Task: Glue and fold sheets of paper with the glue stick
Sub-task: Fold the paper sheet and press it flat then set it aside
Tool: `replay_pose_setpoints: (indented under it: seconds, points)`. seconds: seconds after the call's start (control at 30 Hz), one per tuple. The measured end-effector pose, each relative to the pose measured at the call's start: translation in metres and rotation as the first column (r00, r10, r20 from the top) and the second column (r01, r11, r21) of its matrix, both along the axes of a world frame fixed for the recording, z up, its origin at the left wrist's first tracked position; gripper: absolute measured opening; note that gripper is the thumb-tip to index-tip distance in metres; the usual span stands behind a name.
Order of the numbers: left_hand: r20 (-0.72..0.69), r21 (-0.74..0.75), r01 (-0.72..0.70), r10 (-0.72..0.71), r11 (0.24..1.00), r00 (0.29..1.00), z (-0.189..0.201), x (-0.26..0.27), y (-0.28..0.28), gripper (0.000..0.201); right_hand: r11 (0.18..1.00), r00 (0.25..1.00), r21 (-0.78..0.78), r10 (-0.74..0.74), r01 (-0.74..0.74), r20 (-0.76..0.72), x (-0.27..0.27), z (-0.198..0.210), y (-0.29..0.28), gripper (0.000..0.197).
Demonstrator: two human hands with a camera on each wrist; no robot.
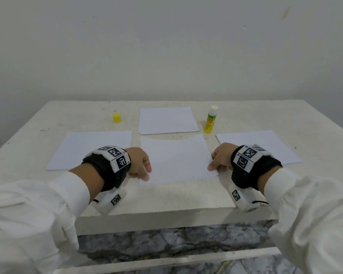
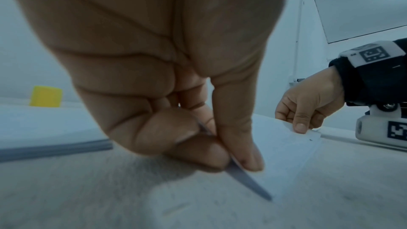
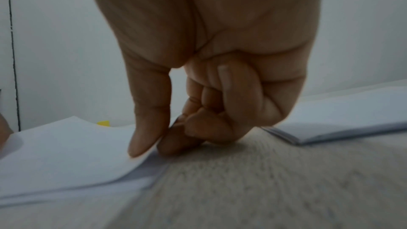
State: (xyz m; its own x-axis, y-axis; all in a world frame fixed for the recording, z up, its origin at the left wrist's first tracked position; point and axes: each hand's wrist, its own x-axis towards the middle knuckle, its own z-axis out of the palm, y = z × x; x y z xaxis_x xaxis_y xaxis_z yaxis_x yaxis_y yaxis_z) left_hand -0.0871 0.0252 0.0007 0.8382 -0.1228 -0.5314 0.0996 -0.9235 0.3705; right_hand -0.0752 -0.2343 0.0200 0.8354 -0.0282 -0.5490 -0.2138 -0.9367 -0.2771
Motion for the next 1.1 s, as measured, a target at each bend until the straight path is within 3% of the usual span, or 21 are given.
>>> replay_pose_setpoints:
  seconds: [0.33,0.53,0.67,0.73,0.83,0.93,1.03,1.1]
  points:
    - [-0.021,0.039,0.034,-0.033,0.999,0.999,0.000,0.003,0.000,0.020,0.999,1.000,0.037,-0.015,0.014,0.013,0.003,-0.007,-0.004,0.022]
    - [-0.027,0.037,0.037,-0.036,0.999,0.999,0.000,0.003,0.000,0.021,0.998,0.999,0.048,-0.042,0.040,0.034,0.006,-0.010,-0.003,0.028]
    - [-0.012,0.042,0.031,-0.031,0.999,0.999,0.000,0.002,-0.001,0.024,1.000,0.999,-0.017,-0.005,0.006,0.040,0.004,-0.009,0.002,0.021]
    - [0.004,0.075,0.034,-0.035,0.997,0.999,0.000,0.001,-0.001,0.034,0.995,0.998,-0.099,0.023,-0.018,0.054,0.003,-0.009,0.004,0.042]
    - [0.040,0.223,0.082,-0.094,0.971,0.995,0.003,-0.002,0.001,0.065,0.976,0.993,-0.209,0.083,-0.064,0.081,0.000,-0.003,0.011,0.072]
    - [0.050,0.386,0.145,-0.178,0.911,0.983,0.001,0.002,0.004,0.091,0.923,0.970,-0.316,0.241,-0.220,0.027,0.000,0.002,0.027,0.074]
    - [0.028,0.544,0.251,-0.317,0.801,0.948,-0.004,0.012,0.007,0.100,0.864,0.931,-0.358,0.361,-0.355,-0.050,0.006,0.002,0.059,0.079]
    - [-0.008,0.574,0.296,-0.357,0.764,0.934,-0.007,0.019,0.007,0.107,0.851,0.907,-0.325,0.416,-0.413,-0.062,0.012,0.000,0.085,0.084]
